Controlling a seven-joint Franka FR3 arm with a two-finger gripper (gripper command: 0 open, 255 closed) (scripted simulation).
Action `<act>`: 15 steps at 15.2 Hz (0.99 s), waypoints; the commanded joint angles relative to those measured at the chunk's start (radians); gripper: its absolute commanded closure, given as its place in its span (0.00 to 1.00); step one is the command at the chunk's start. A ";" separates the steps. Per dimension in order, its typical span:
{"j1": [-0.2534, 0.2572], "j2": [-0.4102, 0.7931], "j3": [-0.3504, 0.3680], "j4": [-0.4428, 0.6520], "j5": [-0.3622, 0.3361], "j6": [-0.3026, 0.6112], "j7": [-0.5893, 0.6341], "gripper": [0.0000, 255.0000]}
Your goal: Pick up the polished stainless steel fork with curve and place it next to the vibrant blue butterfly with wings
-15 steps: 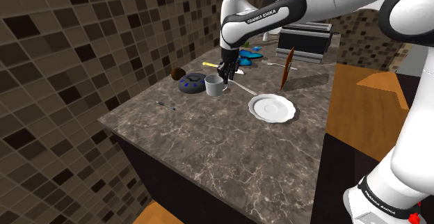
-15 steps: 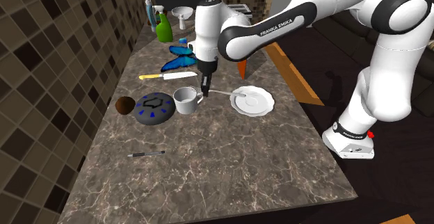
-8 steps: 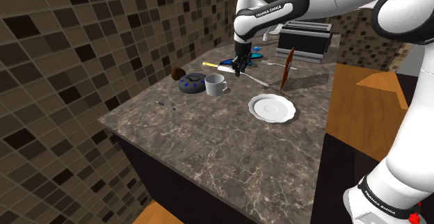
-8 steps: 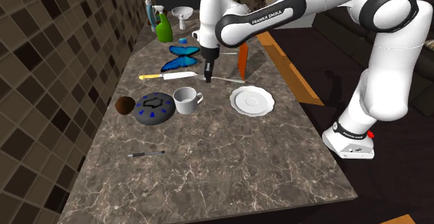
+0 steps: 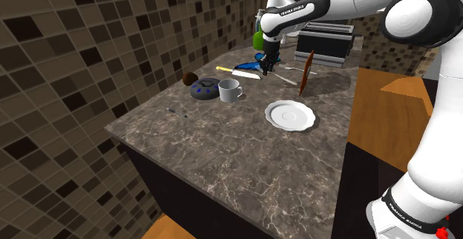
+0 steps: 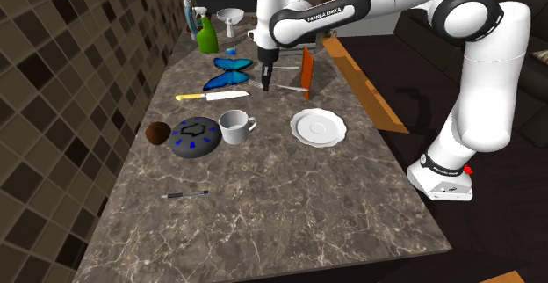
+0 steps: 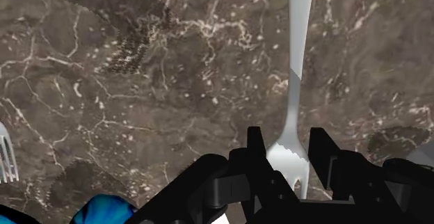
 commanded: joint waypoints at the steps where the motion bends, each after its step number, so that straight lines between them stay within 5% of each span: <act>1: -0.003 0.007 -0.001 -0.011 0.000 0.019 -0.005 1.00; 15: -0.001 0.076 -0.005 -0.104 -0.008 0.180 -0.004 1.00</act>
